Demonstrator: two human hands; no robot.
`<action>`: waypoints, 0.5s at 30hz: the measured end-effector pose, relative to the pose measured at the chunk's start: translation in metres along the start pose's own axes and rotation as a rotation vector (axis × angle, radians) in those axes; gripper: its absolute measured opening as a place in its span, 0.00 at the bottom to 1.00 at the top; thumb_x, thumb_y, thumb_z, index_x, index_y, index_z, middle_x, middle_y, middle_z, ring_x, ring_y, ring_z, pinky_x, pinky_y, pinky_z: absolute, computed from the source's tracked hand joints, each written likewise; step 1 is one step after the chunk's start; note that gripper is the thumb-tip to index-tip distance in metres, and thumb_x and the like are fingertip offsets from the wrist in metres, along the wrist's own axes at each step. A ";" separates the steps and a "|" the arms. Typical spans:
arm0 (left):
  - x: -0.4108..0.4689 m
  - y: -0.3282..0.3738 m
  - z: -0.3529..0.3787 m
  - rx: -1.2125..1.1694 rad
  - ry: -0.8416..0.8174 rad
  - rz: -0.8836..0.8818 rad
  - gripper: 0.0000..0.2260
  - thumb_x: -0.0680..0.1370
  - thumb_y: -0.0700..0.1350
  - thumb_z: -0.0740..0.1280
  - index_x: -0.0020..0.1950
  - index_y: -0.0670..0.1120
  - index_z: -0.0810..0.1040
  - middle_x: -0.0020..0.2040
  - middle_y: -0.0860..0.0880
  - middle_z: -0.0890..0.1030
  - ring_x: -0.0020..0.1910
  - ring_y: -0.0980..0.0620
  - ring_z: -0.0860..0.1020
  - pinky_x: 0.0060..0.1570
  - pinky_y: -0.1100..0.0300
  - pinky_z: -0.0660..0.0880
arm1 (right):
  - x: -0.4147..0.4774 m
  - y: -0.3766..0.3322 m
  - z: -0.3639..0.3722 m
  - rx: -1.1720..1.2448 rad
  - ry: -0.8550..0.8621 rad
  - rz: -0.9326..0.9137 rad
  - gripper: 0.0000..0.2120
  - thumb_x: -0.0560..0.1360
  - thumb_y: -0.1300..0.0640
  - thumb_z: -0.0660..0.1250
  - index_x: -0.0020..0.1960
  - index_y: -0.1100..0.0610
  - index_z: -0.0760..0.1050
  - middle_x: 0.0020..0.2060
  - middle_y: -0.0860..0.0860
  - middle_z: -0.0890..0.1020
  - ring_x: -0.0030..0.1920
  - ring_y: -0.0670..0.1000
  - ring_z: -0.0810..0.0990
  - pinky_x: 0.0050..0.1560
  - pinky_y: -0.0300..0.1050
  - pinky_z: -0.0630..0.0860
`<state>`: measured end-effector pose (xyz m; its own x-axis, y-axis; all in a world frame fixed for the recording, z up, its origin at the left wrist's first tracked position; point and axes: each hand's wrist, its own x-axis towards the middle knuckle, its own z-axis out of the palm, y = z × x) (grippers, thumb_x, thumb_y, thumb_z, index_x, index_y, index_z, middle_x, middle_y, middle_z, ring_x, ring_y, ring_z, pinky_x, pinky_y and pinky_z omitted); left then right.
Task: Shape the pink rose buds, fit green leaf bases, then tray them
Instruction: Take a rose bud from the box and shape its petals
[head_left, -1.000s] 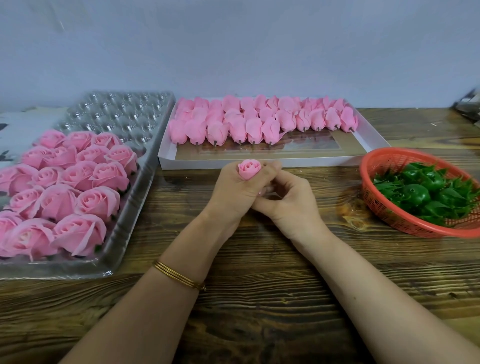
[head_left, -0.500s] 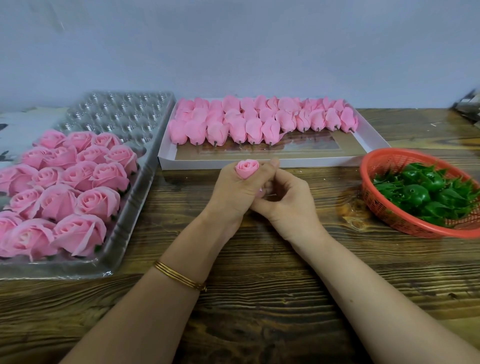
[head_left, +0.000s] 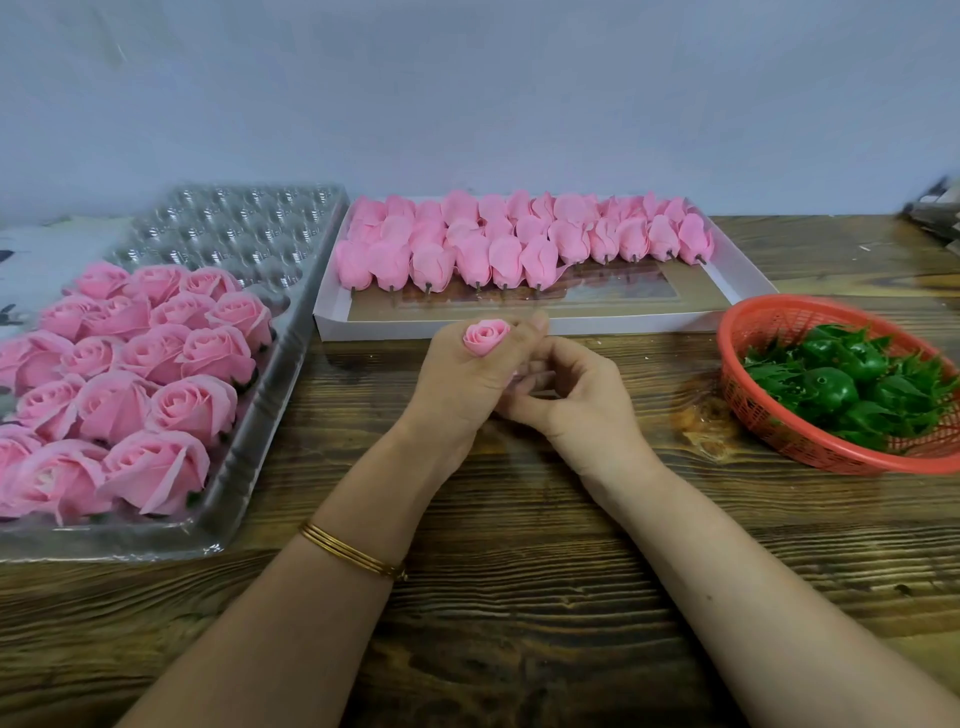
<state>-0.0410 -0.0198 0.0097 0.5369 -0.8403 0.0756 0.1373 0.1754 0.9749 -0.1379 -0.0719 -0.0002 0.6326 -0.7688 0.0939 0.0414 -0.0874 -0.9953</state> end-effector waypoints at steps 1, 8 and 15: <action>0.000 0.000 0.000 0.017 0.034 0.019 0.15 0.79 0.41 0.68 0.47 0.27 0.76 0.39 0.39 0.78 0.39 0.47 0.78 0.41 0.56 0.76 | 0.000 0.000 0.000 0.040 0.030 0.028 0.16 0.62 0.72 0.75 0.44 0.58 0.77 0.34 0.47 0.79 0.33 0.42 0.76 0.38 0.38 0.75; 0.000 -0.004 -0.003 0.347 0.029 0.146 0.19 0.78 0.43 0.70 0.41 0.26 0.74 0.36 0.31 0.76 0.35 0.43 0.71 0.38 0.48 0.72 | 0.003 -0.004 -0.007 0.303 0.130 0.108 0.05 0.72 0.61 0.70 0.47 0.59 0.76 0.38 0.53 0.79 0.39 0.48 0.78 0.42 0.42 0.75; -0.001 -0.008 -0.002 0.463 -0.023 0.142 0.11 0.77 0.45 0.72 0.41 0.37 0.81 0.40 0.38 0.83 0.43 0.38 0.81 0.47 0.40 0.78 | 0.000 -0.002 -0.003 0.216 0.112 0.108 0.24 0.65 0.52 0.75 0.53 0.66 0.77 0.49 0.66 0.82 0.48 0.57 0.83 0.53 0.54 0.79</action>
<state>-0.0409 -0.0188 0.0016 0.5040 -0.8366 0.2144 -0.3235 0.0473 0.9451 -0.1402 -0.0739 0.0023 0.5532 -0.8328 -0.0231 0.1505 0.1271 -0.9804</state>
